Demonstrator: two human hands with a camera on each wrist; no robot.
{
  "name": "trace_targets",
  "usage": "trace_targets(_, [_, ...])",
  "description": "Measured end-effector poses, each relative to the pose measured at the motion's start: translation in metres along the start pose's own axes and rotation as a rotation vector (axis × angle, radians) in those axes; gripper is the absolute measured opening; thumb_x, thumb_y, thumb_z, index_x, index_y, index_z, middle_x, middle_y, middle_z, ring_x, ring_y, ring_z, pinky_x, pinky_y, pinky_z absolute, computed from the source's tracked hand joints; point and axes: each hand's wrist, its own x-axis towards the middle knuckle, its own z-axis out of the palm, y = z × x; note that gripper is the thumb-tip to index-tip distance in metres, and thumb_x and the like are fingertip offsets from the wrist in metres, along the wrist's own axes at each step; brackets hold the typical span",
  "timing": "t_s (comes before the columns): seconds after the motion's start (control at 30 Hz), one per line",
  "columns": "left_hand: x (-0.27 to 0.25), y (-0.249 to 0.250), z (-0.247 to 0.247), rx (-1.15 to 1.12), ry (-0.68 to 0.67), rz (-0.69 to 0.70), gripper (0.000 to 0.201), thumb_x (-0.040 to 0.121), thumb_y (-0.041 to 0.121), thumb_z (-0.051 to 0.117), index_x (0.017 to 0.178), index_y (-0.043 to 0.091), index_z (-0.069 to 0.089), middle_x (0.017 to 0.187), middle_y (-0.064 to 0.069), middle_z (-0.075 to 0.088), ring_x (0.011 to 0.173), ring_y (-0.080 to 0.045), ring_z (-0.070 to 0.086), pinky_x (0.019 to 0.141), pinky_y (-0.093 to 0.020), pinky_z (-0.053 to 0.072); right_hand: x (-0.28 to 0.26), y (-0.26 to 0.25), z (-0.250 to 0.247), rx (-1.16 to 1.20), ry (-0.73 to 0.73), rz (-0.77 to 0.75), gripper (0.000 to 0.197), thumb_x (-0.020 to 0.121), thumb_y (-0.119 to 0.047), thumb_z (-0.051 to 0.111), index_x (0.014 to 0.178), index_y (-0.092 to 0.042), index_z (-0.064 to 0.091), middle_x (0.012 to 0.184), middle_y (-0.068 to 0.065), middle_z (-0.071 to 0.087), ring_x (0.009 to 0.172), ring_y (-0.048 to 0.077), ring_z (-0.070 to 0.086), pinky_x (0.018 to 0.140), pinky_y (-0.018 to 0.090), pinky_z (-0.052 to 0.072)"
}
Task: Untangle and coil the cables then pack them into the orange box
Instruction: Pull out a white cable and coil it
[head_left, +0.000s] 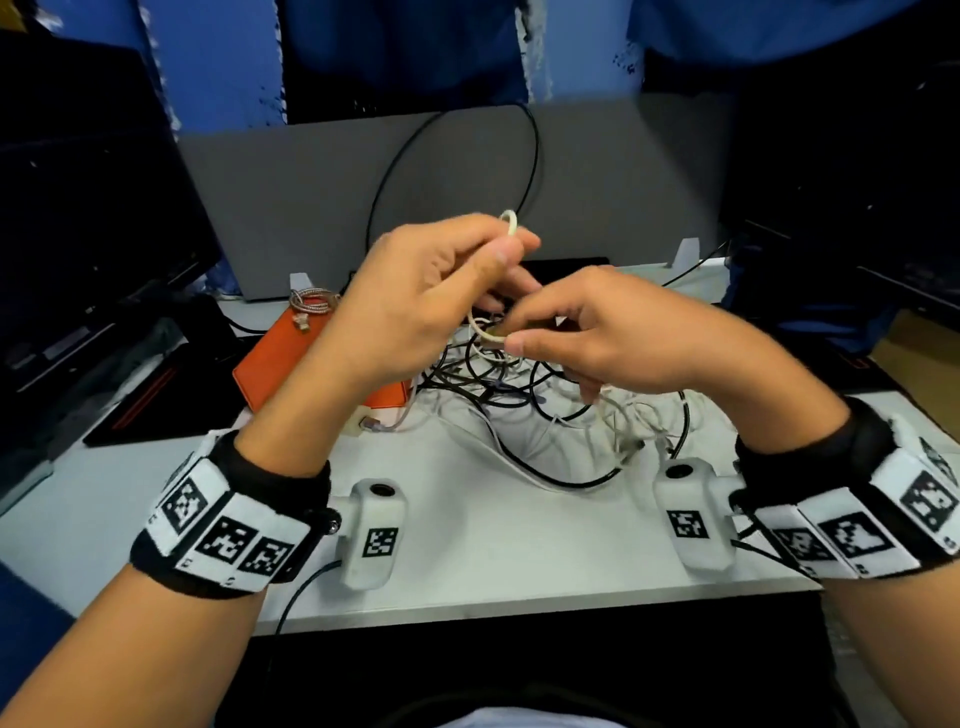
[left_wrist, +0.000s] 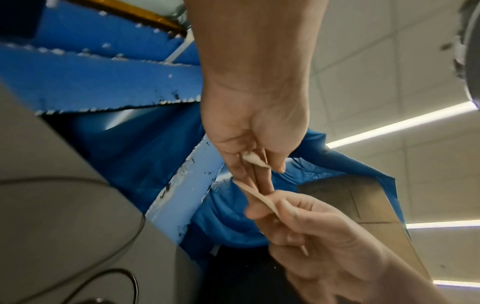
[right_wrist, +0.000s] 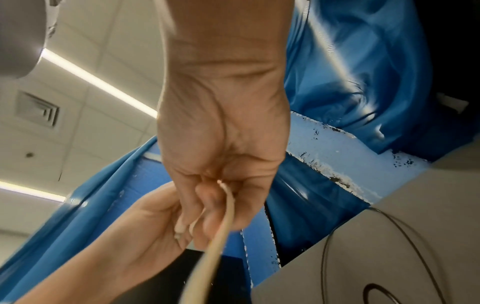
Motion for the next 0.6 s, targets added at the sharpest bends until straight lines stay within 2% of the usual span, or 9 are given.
trace_targets(0.07, [-0.001,0.002,-0.006,0.094,-0.029,0.002,0.024,0.106,0.026,0.053,0.116,0.018,0.073,0.095,0.003,0.078,0.080,-0.019,0.075,0.071,-0.040,0.061,-0.002,-0.001,-0.006,0.077,0.071,0.002,0.012,0.098,-0.026,0.069,0.089,-0.019,0.074,0.054,-0.011,0.051,0.045,0.008,0.051,0.046,0.019,0.044])
trace_targets(0.13, [-0.001,0.001,-0.013,0.154,-0.053,-0.044,0.023,0.105,0.030,0.056,0.112,0.020,0.076,0.093,0.003,0.077,0.074,-0.016,0.074,0.065,-0.041,0.060,-0.005,0.000,-0.014,0.218,0.156,-0.003,0.014,0.097,-0.018,0.070,0.088,-0.009,0.064,0.057,-0.006,0.048,0.045,0.005,0.041,0.044,0.021,0.035])
trace_targets(0.2, [-0.002,0.001,-0.018,0.136,-0.109,-0.097,0.024,0.104,0.031,0.057,0.108,0.018,0.077,0.089,0.001,0.077,0.072,-0.014,0.072,0.061,-0.038,0.056,-0.009,0.000,-0.022,0.347,0.187,-0.040,0.012,0.100,-0.010,0.066,0.092,-0.006,0.058,0.064,0.004,0.047,0.049,0.011,0.040,0.043,0.028,0.037])
trace_targets(0.3, [-0.004,0.004,-0.016,0.065,-0.206,-0.122,0.030,0.106,0.025,0.053,0.091,0.014,0.076,0.070,0.006,0.071,0.061,-0.008,0.058,0.059,-0.026,0.043,-0.011,-0.002,-0.024,0.406,0.184,-0.098,0.004,0.102,-0.005,0.059,0.104,-0.008,0.058,0.072,0.001,0.050,0.056,0.011,0.042,0.045,0.028,0.041])
trace_targets(0.4, [-0.003,0.007,-0.012,-0.092,-0.259,-0.162,0.032,0.106,0.021,0.050,0.087,0.023,0.076,0.061,0.005,0.063,0.057,-0.007,0.050,0.056,-0.023,0.039,-0.004,-0.001,-0.014,0.205,0.305,-0.126,0.012,0.102,-0.016,0.061,0.114,-0.015,0.063,0.079,-0.007,0.061,0.064,0.016,0.053,0.058,0.029,0.046])
trace_targets(0.47, [-0.002,0.004,-0.011,-0.229,-0.239,-0.192,0.028,0.105,0.024,0.050,0.100,0.011,0.075,0.060,0.002,0.056,0.057,-0.012,0.045,0.056,-0.034,0.040,0.000,0.000,-0.009,0.069,0.402,-0.120,0.016,0.103,-0.026,0.061,0.117,-0.023,0.068,0.083,-0.008,0.067,0.075,0.017,0.061,0.071,0.034,0.051])
trace_targets(0.5, [-0.003,0.001,-0.011,-0.315,-0.232,-0.212,0.030,0.104,0.026,0.049,0.103,0.007,0.073,0.059,0.002,0.052,0.057,-0.013,0.042,0.057,-0.038,0.038,0.001,-0.001,-0.007,0.043,0.426,-0.111,0.018,0.104,-0.029,0.059,0.116,-0.025,0.070,0.082,-0.008,0.067,0.076,0.014,0.062,0.074,0.031,0.051])
trace_targets(0.57, [-0.004,-0.001,-0.011,-0.472,-0.226,-0.257,0.028,0.103,0.024,0.047,0.100,0.005,0.068,0.061,0.001,0.051,0.057,-0.012,0.042,0.059,-0.030,0.037,0.002,-0.003,-0.003,0.002,0.425,-0.099,0.021,0.107,-0.032,0.052,0.108,-0.026,0.072,0.075,-0.005,0.064,0.071,0.008,0.058,0.068,0.022,0.044])
trace_targets(0.6, [-0.004,-0.002,-0.011,-0.507,-0.238,-0.270,0.027,0.104,0.022,0.045,0.099,0.005,0.066,0.063,0.001,0.053,0.059,-0.012,0.045,0.061,-0.025,0.039,0.003,-0.004,-0.001,-0.018,0.414,-0.085,0.023,0.108,-0.033,0.050,0.101,-0.026,0.071,0.071,-0.003,0.061,0.068,0.008,0.054,0.065,0.023,0.041])
